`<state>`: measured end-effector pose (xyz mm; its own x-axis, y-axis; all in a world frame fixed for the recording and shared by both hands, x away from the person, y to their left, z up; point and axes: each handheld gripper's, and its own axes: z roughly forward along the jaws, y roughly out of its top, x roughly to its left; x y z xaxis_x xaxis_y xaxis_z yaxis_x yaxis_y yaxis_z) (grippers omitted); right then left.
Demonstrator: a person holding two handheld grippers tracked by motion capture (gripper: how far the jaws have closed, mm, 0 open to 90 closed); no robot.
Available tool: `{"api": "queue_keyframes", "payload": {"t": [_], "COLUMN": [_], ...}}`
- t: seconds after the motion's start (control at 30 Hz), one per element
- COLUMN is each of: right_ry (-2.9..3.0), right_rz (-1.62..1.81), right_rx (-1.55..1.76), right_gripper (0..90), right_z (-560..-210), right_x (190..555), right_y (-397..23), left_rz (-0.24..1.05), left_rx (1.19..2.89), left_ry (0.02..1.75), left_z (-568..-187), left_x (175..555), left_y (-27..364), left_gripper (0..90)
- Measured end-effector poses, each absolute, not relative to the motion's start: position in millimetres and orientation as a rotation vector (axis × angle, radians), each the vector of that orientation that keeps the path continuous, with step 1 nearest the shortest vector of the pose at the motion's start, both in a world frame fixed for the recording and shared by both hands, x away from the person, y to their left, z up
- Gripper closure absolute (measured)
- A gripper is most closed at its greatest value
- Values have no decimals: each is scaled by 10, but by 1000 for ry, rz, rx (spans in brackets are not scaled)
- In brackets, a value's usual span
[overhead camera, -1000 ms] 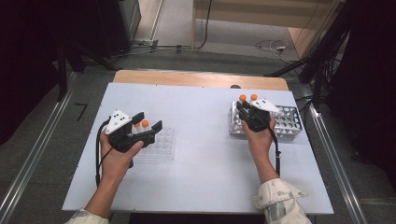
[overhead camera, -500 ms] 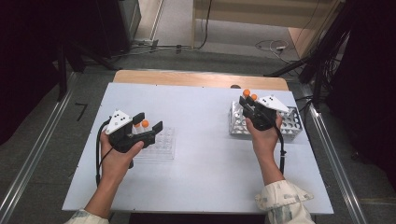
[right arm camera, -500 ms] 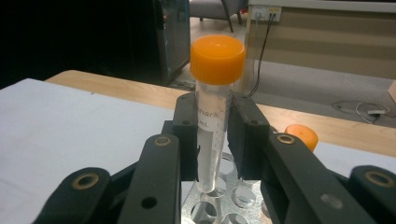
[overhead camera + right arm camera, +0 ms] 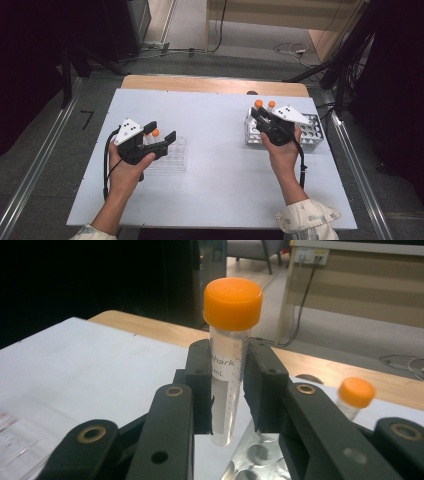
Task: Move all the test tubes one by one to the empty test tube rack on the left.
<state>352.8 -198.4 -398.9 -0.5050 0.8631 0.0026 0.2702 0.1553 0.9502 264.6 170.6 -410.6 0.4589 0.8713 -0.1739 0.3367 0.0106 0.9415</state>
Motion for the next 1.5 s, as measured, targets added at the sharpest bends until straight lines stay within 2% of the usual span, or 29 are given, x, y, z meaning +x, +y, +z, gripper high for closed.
{"api": "queue_keyframes", "payload": {"t": [0.27, 0.4, 0.77, 1.5], "right_ry": [1945, 1977, 2097, 2276], "right_rz": [1371, 1375, 1372, 1401], "right_rx": [1018, 997, 936, 770], "right_gripper": [717, 716, 717, 716], "right_z": [-4005, -4034, -4193, -4426], "right_x": [3370, 3318, 3184, 2867], "right_y": [-1832, -1763, -1539, -1063], "left_rz": [558, 531, 537, 507], "left_rx": [1568, 1587, 1620, 1669], "left_ry": [1068, 1054, 1006, 913], "left_z": [-4089, -4099, -4117, -4210], "left_x": [2620, 2622, 2597, 2535], "left_y": [1671, 1628, 1522, 1228], "left_gripper": [251, 215, 203, 275]}}
